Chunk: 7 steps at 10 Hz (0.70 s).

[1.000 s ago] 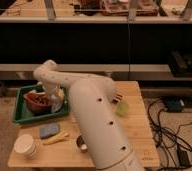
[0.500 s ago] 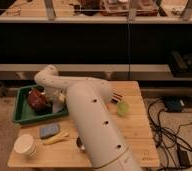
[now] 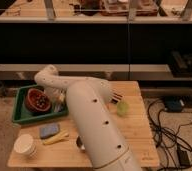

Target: Place towel in metal cup

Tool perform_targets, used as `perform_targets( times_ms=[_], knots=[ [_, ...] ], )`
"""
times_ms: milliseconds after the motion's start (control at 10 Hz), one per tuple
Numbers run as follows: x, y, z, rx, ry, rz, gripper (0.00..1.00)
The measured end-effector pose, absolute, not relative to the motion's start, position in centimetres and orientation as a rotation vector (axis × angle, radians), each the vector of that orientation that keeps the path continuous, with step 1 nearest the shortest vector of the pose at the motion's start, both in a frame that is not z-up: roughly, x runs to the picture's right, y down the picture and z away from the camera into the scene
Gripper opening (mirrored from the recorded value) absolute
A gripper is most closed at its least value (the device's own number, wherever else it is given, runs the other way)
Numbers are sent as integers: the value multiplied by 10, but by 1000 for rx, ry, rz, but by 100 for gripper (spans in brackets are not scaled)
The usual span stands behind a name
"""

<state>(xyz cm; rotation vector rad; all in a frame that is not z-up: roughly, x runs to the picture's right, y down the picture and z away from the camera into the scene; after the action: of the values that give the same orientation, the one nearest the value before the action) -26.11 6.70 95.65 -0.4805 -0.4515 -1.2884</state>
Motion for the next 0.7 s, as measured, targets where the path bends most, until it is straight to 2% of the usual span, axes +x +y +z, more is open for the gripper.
perform_targets(
  times_ms=[100, 400, 700],
  knots=[
    [-262, 66, 955, -479, -453, -1290, 0],
    [-265, 66, 952, -475, -463, -1289, 0],
    [-251, 40, 926, -401, -508, -1292, 0]
  ],
)
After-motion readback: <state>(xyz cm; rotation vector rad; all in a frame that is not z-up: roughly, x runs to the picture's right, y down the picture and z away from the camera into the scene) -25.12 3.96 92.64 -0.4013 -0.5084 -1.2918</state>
